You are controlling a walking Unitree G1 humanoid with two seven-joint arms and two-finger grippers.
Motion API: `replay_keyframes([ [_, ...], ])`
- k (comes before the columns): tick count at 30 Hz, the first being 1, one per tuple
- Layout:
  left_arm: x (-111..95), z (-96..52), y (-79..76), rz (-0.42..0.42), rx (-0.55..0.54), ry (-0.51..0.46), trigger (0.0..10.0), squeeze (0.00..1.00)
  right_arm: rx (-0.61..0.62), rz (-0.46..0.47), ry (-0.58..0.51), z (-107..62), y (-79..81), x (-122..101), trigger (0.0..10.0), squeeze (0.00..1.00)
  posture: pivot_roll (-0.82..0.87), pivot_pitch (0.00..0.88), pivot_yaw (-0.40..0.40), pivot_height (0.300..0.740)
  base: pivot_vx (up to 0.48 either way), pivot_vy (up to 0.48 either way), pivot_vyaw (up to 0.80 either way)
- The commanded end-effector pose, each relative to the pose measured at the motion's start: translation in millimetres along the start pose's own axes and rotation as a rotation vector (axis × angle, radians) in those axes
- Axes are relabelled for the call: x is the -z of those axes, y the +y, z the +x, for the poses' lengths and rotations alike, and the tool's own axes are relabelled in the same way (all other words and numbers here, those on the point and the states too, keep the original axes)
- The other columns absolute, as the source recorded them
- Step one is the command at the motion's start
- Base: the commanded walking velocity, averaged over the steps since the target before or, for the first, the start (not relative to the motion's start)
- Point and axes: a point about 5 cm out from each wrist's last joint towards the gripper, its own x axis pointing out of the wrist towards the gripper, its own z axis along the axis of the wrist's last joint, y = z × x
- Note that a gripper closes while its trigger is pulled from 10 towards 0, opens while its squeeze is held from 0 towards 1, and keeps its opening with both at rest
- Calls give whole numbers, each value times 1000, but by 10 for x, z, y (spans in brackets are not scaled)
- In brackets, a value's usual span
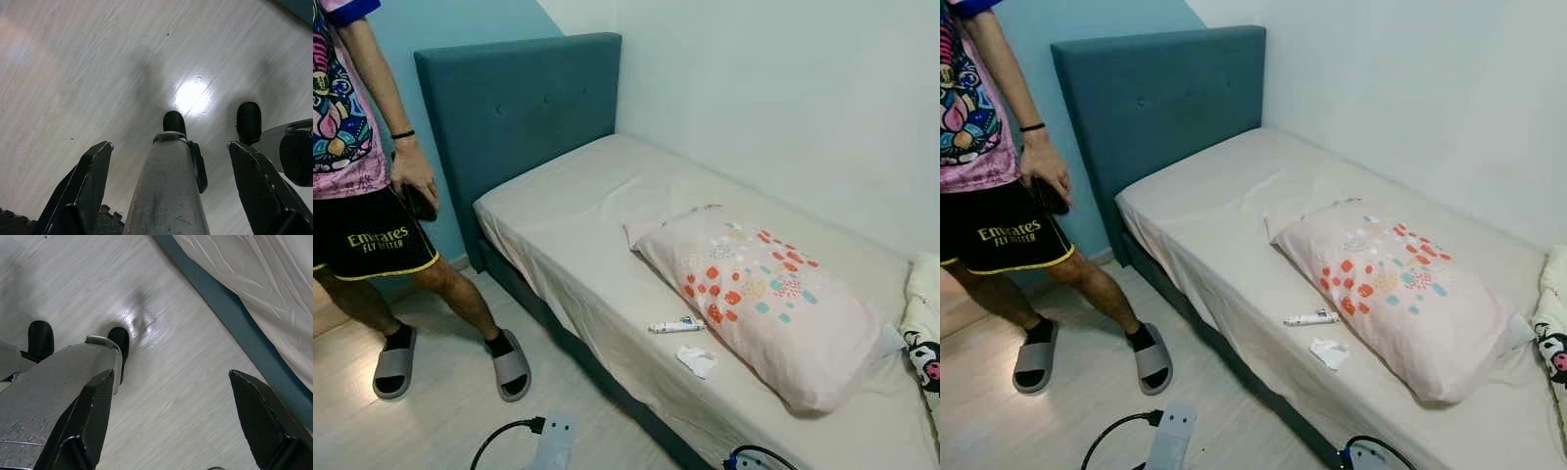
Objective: Clean up the room
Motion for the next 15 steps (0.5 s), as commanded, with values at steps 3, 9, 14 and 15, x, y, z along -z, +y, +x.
replay_keyframes([
  [3,48,-19,-68,-13,8,16,10000,0,10,36,1,-11,-37,47,10000,0,45,0,-106,740,0,0,0],
  [9,61,-24,-86,-38,6,22,10000,0,3,61,-34,-8,-65,-35,10000,0,38,0,-107,740,0,0,0],
  [14,42,-27,-99,-42,12,13,10000,0,-24,58,-91,-6,-104,-185,10000,0,31,0,-105,740,0,0,288],
  [15,38,-27,-102,-43,12,10,10000,0,-27,60,-97,-6,-111,-203,10000,0,29,0,-107,740,0,0,712],
])
